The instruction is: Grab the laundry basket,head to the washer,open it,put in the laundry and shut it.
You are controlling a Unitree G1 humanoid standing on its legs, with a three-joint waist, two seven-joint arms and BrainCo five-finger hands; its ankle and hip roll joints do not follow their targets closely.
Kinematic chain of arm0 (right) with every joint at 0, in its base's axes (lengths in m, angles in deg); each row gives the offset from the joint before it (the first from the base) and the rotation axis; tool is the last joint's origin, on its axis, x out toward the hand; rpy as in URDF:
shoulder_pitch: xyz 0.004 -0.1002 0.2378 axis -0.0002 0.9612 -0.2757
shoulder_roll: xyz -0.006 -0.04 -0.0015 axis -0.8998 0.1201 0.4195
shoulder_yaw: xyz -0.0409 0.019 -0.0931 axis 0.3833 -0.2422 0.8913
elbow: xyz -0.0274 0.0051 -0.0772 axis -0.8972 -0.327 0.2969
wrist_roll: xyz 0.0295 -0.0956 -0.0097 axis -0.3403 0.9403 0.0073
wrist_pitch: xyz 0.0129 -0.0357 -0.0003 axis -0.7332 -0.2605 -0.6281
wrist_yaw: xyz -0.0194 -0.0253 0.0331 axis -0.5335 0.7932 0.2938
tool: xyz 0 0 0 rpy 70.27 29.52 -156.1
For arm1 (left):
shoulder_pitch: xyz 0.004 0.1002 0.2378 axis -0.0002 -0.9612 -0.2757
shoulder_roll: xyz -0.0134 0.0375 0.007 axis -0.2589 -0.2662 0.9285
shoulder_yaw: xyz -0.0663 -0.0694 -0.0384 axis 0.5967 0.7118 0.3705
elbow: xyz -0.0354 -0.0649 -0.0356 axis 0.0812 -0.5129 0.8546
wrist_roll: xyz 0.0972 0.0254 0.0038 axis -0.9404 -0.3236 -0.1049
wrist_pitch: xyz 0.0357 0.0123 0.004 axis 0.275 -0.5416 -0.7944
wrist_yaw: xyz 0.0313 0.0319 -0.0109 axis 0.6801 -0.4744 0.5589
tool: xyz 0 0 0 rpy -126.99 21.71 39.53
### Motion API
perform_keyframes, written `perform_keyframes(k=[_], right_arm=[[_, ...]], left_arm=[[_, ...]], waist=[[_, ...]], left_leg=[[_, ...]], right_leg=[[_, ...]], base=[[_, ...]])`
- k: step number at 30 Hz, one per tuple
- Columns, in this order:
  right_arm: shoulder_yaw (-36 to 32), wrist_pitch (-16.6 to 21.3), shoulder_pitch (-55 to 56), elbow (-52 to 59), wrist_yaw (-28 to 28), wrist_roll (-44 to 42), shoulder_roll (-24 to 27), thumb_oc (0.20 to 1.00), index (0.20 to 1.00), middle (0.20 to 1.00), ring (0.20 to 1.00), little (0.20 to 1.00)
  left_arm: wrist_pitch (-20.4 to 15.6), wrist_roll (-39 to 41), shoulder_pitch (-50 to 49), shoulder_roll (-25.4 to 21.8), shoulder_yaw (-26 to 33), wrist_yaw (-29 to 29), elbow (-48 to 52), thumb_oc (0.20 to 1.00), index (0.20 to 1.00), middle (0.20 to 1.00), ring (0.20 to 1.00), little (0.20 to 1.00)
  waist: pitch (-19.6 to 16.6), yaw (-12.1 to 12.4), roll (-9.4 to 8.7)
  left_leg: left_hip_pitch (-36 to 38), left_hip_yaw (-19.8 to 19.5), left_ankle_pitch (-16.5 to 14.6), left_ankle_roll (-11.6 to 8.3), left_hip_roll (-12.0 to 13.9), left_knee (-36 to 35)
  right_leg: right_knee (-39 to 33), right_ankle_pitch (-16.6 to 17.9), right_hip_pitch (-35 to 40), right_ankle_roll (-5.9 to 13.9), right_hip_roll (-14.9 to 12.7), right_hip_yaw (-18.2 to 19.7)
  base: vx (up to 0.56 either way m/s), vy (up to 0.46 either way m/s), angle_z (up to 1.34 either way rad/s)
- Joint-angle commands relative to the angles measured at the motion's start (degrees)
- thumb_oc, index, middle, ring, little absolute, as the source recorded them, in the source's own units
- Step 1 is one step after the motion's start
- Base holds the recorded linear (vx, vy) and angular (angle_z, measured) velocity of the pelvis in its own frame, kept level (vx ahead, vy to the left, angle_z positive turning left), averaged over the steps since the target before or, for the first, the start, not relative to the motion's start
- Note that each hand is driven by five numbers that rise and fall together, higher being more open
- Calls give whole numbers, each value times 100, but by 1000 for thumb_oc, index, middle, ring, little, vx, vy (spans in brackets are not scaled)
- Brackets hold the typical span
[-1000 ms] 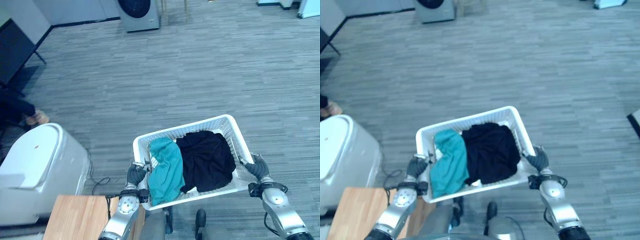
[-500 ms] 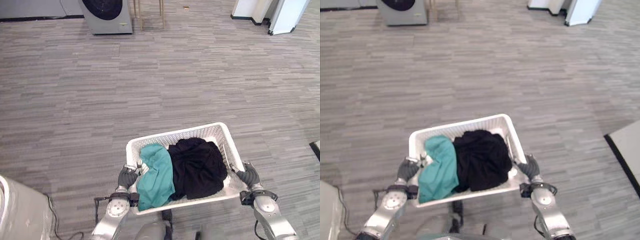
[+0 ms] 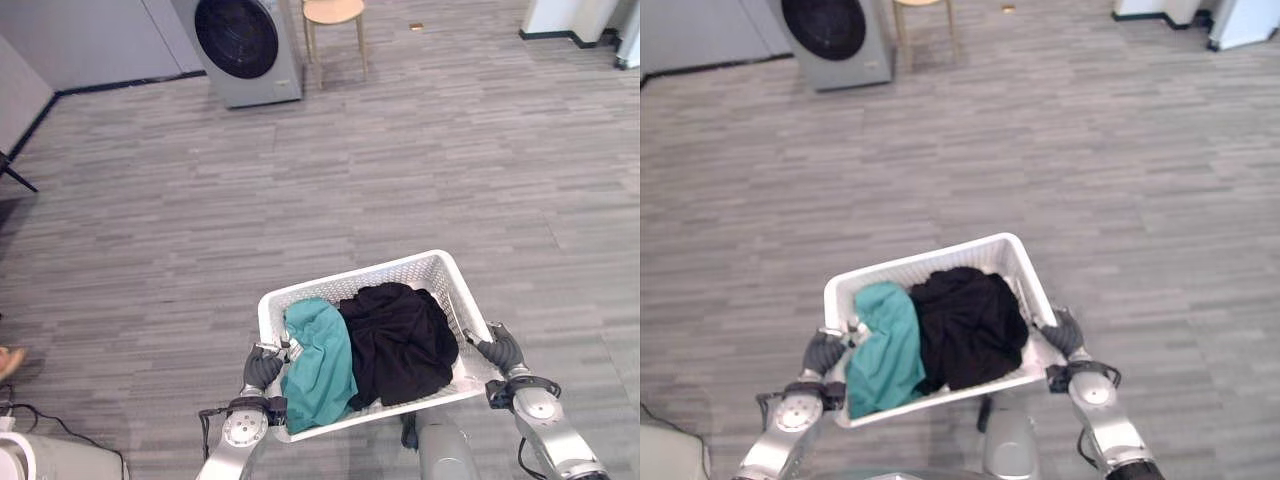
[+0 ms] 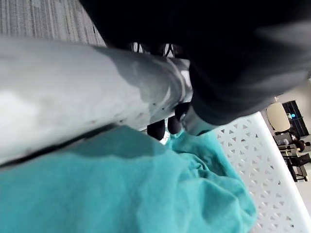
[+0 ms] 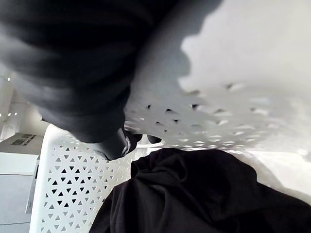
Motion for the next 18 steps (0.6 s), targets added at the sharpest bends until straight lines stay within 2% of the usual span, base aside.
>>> perform_keyframes(k=[1, 2, 4, 5, 6, 7, 8, 9, 10, 12, 13, 14, 15, 16, 17, 18], right_arm=[[-195, 699, -114, 1007, 528, -454, -117, 200, 200, 200, 200, 200], [-237, 649, -97, 1008, 511, -442, -88, 200, 200, 200, 200, 200], [-246, 623, -79, 1002, 494, -431, -66, 200, 200, 200, 200, 200], [-262, 632, -49, 1008, 490, -472, -66, 200, 200, 200, 200, 200], [-268, 630, -38, 989, 483, -484, -69, 200, 200, 200, 200, 200], [-238, 630, -48, 933, 474, -479, -74, 200, 200, 200, 200, 200], [-219, 639, -54, 887, 464, -484, -92, 200, 200, 200, 200, 200], [-218, 649, -60, 825, 448, -485, -123, 200, 200, 200, 200, 200], [-257, 661, -58, 795, 409, -472, -132, 200, 200, 200, 200, 200], [-281, 659, -3, 831, 421, -476, -183, 200, 200, 200, 200, 200], [-274, 663, 110, 890, 493, -468, -280, 200, 200, 200, 200, 200], [-241, 668, 150, 889, 508, -489, -397, 200, 200, 200, 200, 200], [-200, 698, 142, 902, 521, -470, -431, 200, 200, 200, 200, 200], [-141, 719, 113, 902, 542, -403, -481, 200, 200, 200, 200, 200], [-66, 703, 62, 889, 578, -358, -476, 200, 200, 200, 200, 200], [-53, 678, 25, 878, 617, -328, -453, 200, 200, 200, 200, 200]], left_arm=[[-488, 392, 365, -336, 235, 133, 550, 200, 200, 200, 200, 200], [-480, 415, 388, -332, 195, 150, 561, 200, 200, 200, 200, 200], [-466, 429, 391, -319, 136, 160, 595, 200, 200, 200, 200, 200], [-458, 375, 351, -316, 136, 161, 646, 200, 200, 200, 200, 200], [-442, 381, 309, -305, 143, 174, 690, 200, 200, 200, 200, 200], [-421, 389, 266, -291, 166, 177, 713, 200, 200, 200, 200, 200], [-405, 442, 231, -275, 201, 179, 757, 200, 200, 200, 200, 200], [-390, 428, 223, -280, 218, 219, 819, 200, 200, 200, 200, 200], [-377, 457, 208, -263, 240, 244, 878, 200, 200, 200, 200, 200], [-389, 454, 174, -259, 273, 237, 917, 200, 200, 200, 200, 200], [-414, 458, 120, -327, 262, 270, 913, 200, 200, 200, 200, 200], [-386, 445, 197, -435, 178, 262, 856, 200, 200, 200, 200, 200], [-378, 426, 253, -494, 161, 232, 838, 200, 200, 200, 200, 200], [-382, 353, 298, -614, 159, 183, 822, 200, 200, 200, 200, 200], [-402, 370, 339, -635, 166, 146, 815, 200, 200, 200, 200, 200], [-418, 371, 355, -639, 180, 145, 810, 200, 200, 200, 200, 200]], waist=[[-145, -98, -396], [-137, -49, -398], [-132, 65, -496], [-143, 167, -551], [-143, 234, -544], [-129, 312, -528], [-104, 398, -472], [-60, 491, -455], [-66, 527, -482], [-118, 609, -538], [-265, 681, -586], [-324, 666, -767], [-326, 646, -797], [-322, 580, -887], [-309, 546, -803], [-292, 494, -759]], left_leg=[[-396, 233, 638, 24, 390, 192], [-589, 339, 438, 105, 376, 248], [-1148, 457, 55, 223, 152, 226], [-1579, 768, -171, 352, 152, -452], [-1747, 834, -159, 402, 154, -900], [-1837, 819, 79, 384, 121, -1432], [-1921, 800, 572, 254, 183, -2128], [-2093, 750, 893, 160, 260, -2925], [-2242, 970, 1085, 124, 416, -3479], [-2482, 992, 1245, 98, 625, -3487], [-2512, 1074, 1436, 159, 744, -2948], [-2464, 954, 1147, 263, 521, -2426], [-2438, 1042, 1031, 444, 476, -2305], [-2154, 965, 519, 634, 198, -2209], [-1921, 1001, 464, 752, 158, -2314], [-1704, 957, 348, 800, 58, -2392]], right_leg=[[-856, -361, 734, 918, -288, -76], [-914, -483, 932, 891, -223, -37], [-1027, -610, 1223, 914, -234, -13], [-1162, -749, 1535, 993, -232, -54], [-1202, -819, 1684, 1013, -209, -32], [-1223, -887, 1820, 1025, -134, 6], [-1279, -987, 2012, 1040, 2, 17], [-1336, -1143, 2302, 1050, 107, 38], [-1359, -1313, 2545, 1094, 138, 35], [-1238, -1603, 2902, 1124, 114, 173], [-855, -1693, 3264, 1259, -73, 318], [83, -1224, 3091, 1465, -445, 430], [666, -840, 2808, 1527, -561, 517], [1468, -232, 2329, 1584, -778, 696], [1573, -207, 1887, 1465, -688, 714], [1517, -326, 1631, 1439, -666, 660]], base=[[358, -177, -43], [496, -219, -34], [495, -129, -38], [576, -76, -51], [607, -39, -55], [475, 19, -46], [667, 34, -84], [858, 87, -107], [1076, 162, -127], [1166, 263, -93], [1392, 439, 20], [1319, 509, 74], [943, 417, 21], [663, 343, 11], [690, 300, 6], [678, 260, 28]])
